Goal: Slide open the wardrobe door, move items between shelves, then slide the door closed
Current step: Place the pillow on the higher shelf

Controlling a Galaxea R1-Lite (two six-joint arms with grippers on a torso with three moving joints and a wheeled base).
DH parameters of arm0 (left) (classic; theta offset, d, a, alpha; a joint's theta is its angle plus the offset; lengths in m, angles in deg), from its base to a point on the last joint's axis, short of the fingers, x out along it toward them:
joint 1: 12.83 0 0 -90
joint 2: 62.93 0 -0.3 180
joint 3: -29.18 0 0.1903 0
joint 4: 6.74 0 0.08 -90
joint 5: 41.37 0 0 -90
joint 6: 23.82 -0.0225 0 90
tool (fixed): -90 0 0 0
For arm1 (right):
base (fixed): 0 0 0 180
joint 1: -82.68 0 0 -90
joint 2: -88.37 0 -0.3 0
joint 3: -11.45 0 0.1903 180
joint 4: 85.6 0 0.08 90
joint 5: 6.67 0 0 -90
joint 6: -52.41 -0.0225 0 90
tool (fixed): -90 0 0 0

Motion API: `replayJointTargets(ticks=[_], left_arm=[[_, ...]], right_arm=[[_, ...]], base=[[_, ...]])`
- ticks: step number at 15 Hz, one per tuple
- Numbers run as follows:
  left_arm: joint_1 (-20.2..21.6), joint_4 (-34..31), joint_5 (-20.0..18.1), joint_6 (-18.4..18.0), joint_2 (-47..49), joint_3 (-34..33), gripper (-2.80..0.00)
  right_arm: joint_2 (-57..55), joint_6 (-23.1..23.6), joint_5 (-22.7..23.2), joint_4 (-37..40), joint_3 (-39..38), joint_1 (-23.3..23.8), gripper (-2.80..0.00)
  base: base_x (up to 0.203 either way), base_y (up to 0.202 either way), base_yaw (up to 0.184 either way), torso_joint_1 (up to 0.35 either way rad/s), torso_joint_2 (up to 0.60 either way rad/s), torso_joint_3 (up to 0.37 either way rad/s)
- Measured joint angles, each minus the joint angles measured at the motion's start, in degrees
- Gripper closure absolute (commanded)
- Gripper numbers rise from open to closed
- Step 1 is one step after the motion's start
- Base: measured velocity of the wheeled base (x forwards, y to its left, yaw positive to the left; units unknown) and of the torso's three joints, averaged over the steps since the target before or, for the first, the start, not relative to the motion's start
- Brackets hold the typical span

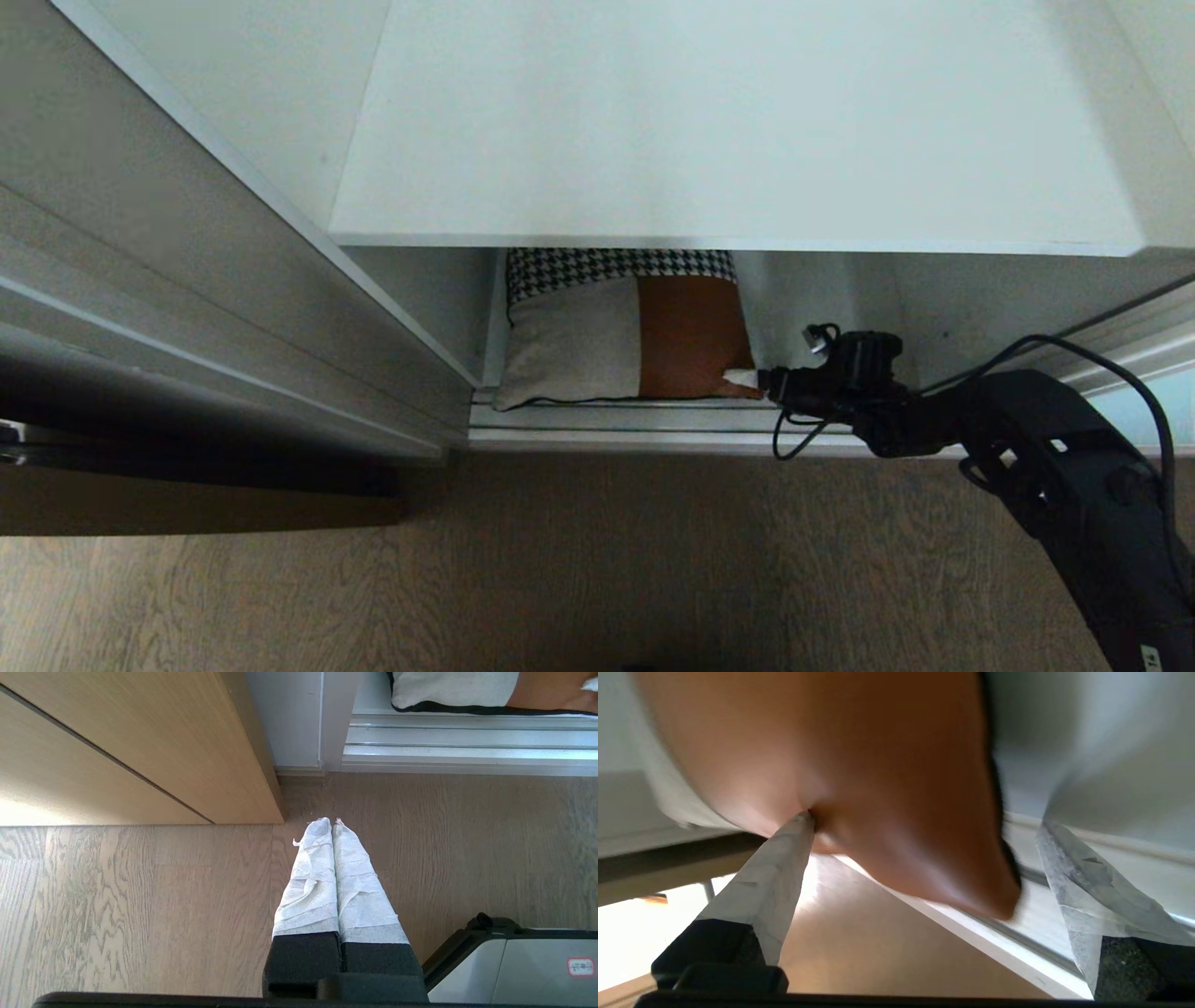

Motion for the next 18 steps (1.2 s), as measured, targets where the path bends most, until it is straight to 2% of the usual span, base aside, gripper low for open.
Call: replayJointTargets(ticks=[2,4,11,15,18], left_arm=[[0.0,0.0,0.0,0.0,0.0,0.0,0.0],[0.0,0.0,0.0,0.0,0.0,0.0,0.0],[0.0,0.0,0.0,0.0,0.0,0.0,0.0],[0.0,0.0,0.0,0.0,0.0,0.0,0.0],[0.0,0.0,0.0,0.0,0.0,0.0,0.0]], right_arm=[[-0.2,-2.9,0.4,-4.3,0.0,0.0,-2.8],[-0.4,-3.6,0.4,-7.0,0.0,0.0,-2.8],[-0.7,-4.3,0.4,-7.5,0.0,-0.1,-2.8],[0.2,-11.5,1.8,-8.8,-0.1,0.0,-2.8],[1.0,-12.4,1.9,-8.9,-0.8,0.0,-2.8]], base=[[0.0,0.0,0.0,0.0,0.0,0.0],[0.0,0.0,0.0,0.0,0.0,0.0],[0.0,0.0,0.0,0.0,0.0,0.0],[0.0,0.0,0.0,0.0,0.0,0.0],[0.0,0.0,0.0,0.0,0.0,0.0]])
